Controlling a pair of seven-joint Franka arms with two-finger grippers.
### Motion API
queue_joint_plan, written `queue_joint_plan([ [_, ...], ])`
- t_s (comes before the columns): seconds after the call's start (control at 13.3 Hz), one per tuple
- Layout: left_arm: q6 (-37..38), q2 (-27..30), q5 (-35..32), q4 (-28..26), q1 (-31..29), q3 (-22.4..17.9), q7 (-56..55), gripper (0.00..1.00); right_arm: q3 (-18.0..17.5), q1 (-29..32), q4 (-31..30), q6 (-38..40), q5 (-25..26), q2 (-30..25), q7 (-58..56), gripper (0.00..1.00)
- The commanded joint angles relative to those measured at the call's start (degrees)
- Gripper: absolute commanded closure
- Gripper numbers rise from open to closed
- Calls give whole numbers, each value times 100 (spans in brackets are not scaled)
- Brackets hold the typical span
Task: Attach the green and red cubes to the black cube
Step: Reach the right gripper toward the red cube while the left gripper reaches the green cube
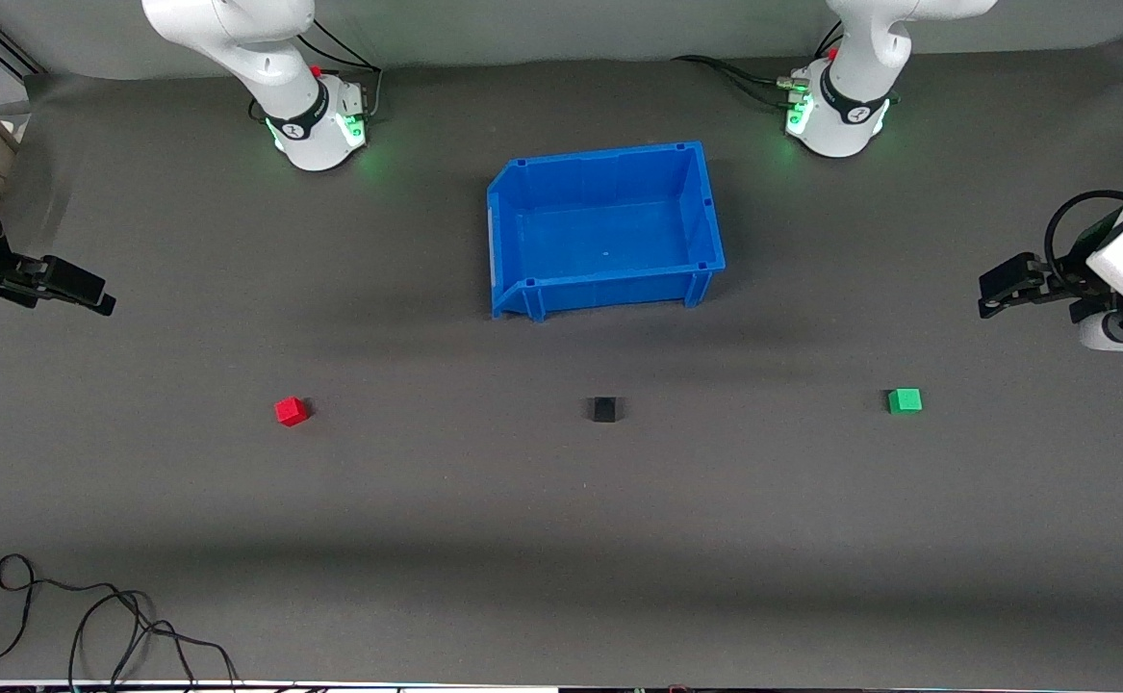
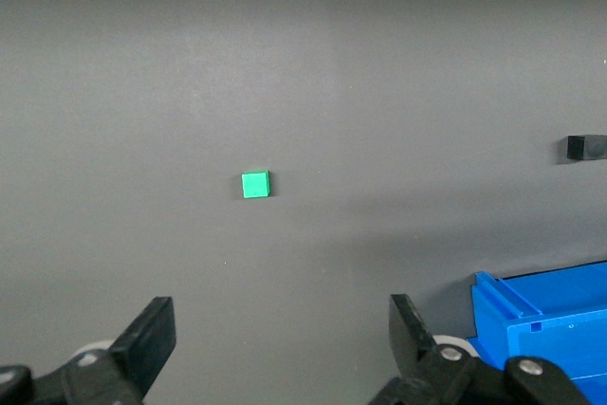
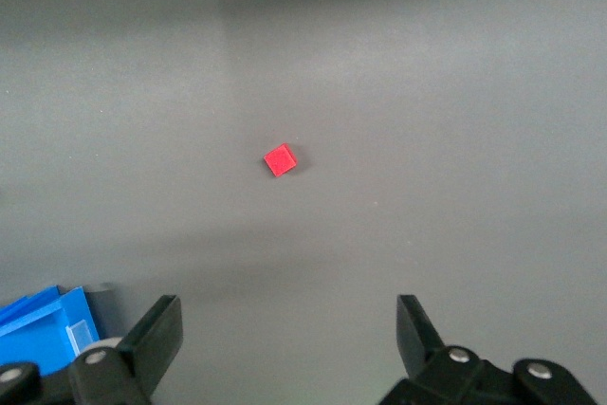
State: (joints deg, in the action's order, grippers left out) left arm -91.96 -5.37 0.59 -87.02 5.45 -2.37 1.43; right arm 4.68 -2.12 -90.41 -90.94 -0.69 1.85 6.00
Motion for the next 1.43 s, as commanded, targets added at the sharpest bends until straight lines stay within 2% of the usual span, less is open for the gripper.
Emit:
queue_joint_plan([
  [0.0, 20, 10, -50, 89, 44, -9, 94, 0, -99, 80, -3, 6, 43, -44, 24, 0],
  [0.98, 134, 1, 12, 116, -17, -35, -81, 0, -125, -96, -38, -196, 43, 131, -107, 0],
  [1.13, 230, 1, 20, 107, -52, -44, -736, 0, -125, -114, -56, -301, 43, 263, -204, 0],
  [1.36, 398, -16, 29, 72, -237, -44, -2590, 0, -125, -114, -56, -310, 34, 579, -283, 0],
])
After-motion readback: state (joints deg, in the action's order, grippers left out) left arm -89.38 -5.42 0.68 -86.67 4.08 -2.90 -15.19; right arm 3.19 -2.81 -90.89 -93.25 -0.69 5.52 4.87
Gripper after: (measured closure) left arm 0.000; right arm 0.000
